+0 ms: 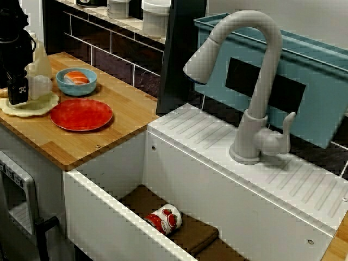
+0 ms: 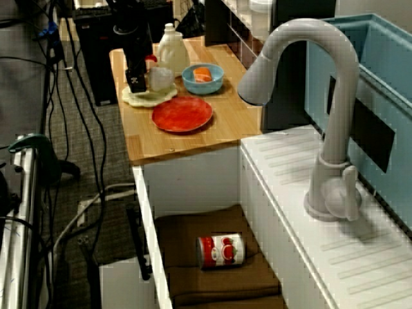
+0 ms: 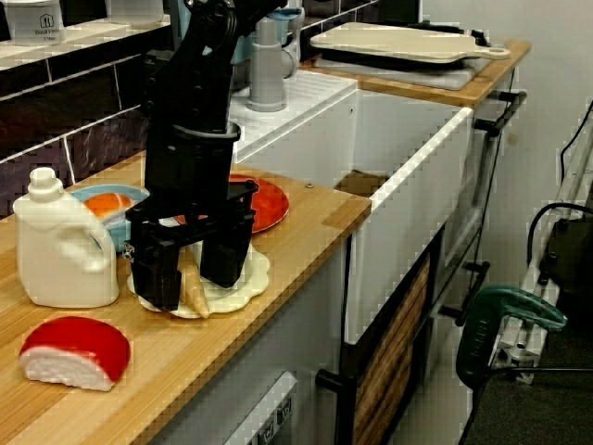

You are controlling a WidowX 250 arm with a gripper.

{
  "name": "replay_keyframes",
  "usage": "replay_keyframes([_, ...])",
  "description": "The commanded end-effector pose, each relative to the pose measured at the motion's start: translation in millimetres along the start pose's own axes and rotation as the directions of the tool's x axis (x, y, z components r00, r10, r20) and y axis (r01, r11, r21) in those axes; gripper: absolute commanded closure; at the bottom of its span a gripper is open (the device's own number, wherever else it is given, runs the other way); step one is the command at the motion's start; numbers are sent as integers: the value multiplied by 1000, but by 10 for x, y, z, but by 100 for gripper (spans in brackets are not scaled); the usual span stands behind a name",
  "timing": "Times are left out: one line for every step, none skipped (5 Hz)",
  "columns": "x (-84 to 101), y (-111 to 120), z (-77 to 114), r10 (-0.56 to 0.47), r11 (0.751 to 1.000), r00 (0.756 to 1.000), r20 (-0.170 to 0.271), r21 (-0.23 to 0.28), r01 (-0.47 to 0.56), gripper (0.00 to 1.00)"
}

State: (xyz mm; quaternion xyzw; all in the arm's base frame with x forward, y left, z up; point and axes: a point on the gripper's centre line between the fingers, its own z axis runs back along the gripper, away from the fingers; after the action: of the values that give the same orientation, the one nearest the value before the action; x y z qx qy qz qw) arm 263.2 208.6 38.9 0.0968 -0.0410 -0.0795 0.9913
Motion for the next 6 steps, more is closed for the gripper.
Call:
replay_keyframes([-11, 176, 130, 67, 998, 998, 20, 14, -67, 100])
replay_keyframes([-12, 143, 141, 78, 997, 997, 24, 27, -78, 100])
replay_keyframes([-11, 163, 180, 80, 997, 997, 19, 20, -80, 100])
replay_keyframes([1, 167, 240, 67, 998, 998, 16, 1, -67, 100])
replay_keyframes([44, 115, 411, 49, 998, 998, 31, -34, -48, 100])
replay_keyframes([161, 19, 567, 32, 998, 998, 48, -49, -29, 100])
